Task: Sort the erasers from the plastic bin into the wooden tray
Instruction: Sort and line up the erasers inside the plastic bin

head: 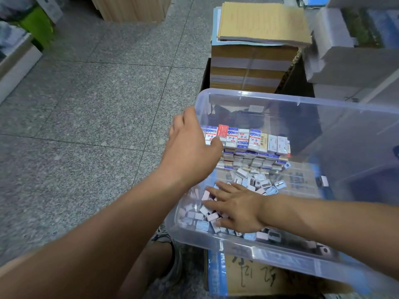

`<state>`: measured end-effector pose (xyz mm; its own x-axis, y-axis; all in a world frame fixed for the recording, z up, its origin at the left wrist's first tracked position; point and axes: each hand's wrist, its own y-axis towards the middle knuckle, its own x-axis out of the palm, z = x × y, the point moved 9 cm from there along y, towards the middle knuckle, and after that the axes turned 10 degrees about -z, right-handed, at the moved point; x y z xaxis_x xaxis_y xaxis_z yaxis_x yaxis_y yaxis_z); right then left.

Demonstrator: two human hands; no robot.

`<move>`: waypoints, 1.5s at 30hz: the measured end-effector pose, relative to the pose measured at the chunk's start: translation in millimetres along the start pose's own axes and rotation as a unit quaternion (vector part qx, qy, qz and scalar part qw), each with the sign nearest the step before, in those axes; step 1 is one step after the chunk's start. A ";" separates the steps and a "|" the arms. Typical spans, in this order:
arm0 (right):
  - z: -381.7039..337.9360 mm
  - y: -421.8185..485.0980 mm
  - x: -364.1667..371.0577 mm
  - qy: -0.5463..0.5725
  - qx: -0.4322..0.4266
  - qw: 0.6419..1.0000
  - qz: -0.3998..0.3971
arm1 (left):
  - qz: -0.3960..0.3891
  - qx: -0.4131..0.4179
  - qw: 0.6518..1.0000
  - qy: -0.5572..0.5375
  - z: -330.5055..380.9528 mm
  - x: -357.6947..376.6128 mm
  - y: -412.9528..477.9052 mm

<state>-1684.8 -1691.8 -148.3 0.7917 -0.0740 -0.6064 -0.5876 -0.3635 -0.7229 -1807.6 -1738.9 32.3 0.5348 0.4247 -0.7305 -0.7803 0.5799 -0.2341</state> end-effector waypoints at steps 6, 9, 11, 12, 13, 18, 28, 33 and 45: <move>32.0 -32.8 -7.4 -0.013 0.008 0.998 0.053 | 0.000 0.002 1.000 -0.007 -0.3 -0.4 0.2; 57.2 -43.8 -6.1 -0.067 0.056 0.993 0.079 | -0.001 0.001 1.000 -0.002 0.4 -0.4 0.7; 66.8 -45.4 0.7 -0.072 0.077 0.992 0.076 | -0.002 0.002 1.000 -0.002 1.1 -0.5 0.6; 67.3 -45.0 4.6 -0.065 0.080 0.992 0.072 | -0.003 0.002 1.000 0.000 1.3 -0.4 0.6; 65.9 -44.6 9.0 -0.052 0.080 0.993 0.067 | -0.002 0.002 1.000 0.002 1.5 -0.3 0.7; 54.1 -51.8 32.7 0.014 0.059 0.998 0.021 | 0.001 0.002 1.000 0.003 2.2 -0.2 0.3; 89.1 -78.8 14.3 -0.003 0.140 0.988 0.069 | 0.001 0.002 1.000 0.011 3.6 0.4 -1.2; 91.8 -79.1 37.7 0.003 0.172 0.984 0.051 | -0.001 0.002 1.000 0.016 4.1 0.5 -1.5; 130.5 -110.8 23.0 0.127 0.311 0.936 0.100 | 0.002 0.006 1.000 0.016 5.5 -0.1 -2.4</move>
<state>-1623.2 -1532.1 -125.4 0.6229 -0.3302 -0.7092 -0.6495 0.2871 -0.7041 -1804.0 -1736.5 36.5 0.5209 0.4042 -0.7518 -0.7785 0.5863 -0.2241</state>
